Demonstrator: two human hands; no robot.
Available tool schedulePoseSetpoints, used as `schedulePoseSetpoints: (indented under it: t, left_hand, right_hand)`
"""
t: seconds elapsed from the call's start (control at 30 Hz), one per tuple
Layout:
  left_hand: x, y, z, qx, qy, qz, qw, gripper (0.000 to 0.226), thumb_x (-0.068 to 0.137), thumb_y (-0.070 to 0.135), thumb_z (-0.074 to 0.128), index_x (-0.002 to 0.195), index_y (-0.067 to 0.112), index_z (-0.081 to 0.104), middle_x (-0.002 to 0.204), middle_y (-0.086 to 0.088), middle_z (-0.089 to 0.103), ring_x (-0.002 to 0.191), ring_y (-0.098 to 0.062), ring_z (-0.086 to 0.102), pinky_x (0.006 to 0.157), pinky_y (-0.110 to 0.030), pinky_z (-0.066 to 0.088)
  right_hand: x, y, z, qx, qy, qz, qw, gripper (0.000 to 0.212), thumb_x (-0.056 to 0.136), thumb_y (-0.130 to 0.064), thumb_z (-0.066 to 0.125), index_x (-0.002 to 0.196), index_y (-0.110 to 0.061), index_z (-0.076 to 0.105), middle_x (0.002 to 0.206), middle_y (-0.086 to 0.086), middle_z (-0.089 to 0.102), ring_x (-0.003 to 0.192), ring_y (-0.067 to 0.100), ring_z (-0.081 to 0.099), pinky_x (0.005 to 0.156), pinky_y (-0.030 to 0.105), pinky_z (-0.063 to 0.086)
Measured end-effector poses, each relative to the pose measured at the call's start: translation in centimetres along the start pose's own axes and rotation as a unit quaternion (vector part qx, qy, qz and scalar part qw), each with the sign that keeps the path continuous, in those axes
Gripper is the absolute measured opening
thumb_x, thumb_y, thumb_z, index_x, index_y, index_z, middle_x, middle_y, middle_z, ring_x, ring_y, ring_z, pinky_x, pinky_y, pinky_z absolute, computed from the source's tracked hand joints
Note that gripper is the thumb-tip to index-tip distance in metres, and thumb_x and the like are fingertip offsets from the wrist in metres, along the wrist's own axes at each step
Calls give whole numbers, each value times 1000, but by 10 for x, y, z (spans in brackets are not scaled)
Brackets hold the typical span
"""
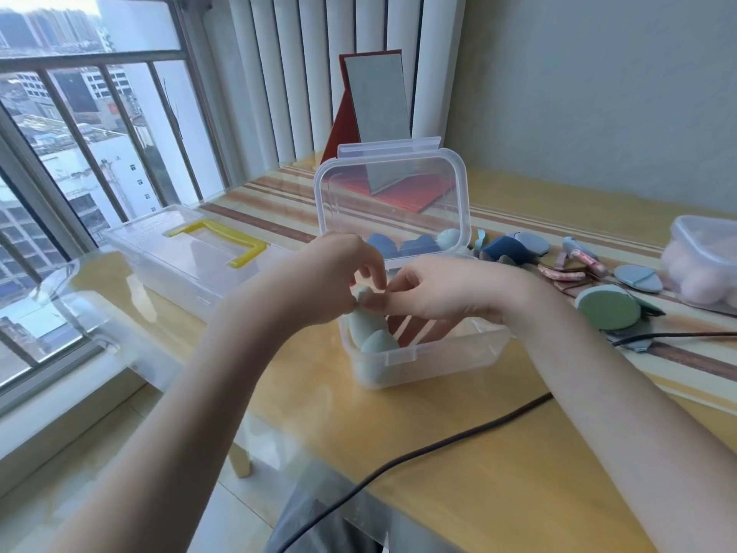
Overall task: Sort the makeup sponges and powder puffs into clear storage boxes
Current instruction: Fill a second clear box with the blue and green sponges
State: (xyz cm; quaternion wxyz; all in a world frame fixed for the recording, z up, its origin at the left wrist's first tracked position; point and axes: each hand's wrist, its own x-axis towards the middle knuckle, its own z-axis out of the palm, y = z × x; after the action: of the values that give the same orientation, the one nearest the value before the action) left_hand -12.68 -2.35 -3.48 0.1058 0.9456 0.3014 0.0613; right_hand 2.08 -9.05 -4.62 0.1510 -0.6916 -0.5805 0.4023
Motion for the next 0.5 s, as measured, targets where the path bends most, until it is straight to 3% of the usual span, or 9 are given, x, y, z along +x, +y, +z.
schedulePoseSetpoints:
  t: [0.13,0.2,0.27,0.4,0.5]
  left_hand:
    - [12,3,-1,94,-46,-9,994,35,78,7,70,107,26,68,94,10,51,86,-10,41,76,-25,42]
    - [14,4,-2,127,-40,-10,991,29,77,11,73,102,26,67,83,13,40,86,-12,41,80,-31,46]
    - [13,5,-1,135,-29,-14,990,24,80,11,70,101,23,65,85,10,39,91,-15,45,81,-33,46]
    - [13,6,2,139,-35,-22,989,23,84,7,65,105,18,65,93,4,39,99,-18,49,77,-28,43]
    - [14,6,2,149,-53,-17,987,26,83,11,69,108,18,66,96,1,44,93,-16,44,78,-26,41]
  right_hand:
    - [7,-2,18,-30,73,-17,997,27,83,-40,72,85,-13,71,85,5,75,77,18,73,72,33,61]
    - [5,-2,17,-2,61,-21,998,14,83,-26,75,87,-13,72,87,7,75,76,17,73,71,30,61]
    - [3,-1,14,9,36,-24,999,12,83,-17,74,94,-12,73,92,7,75,78,16,73,71,28,61]
    - [8,-2,21,8,76,-23,997,8,81,-11,75,88,-12,74,89,9,75,76,21,73,74,33,61]
    - [12,-4,27,-41,115,-21,992,6,79,-15,76,81,-13,71,83,11,73,76,25,71,78,40,60]
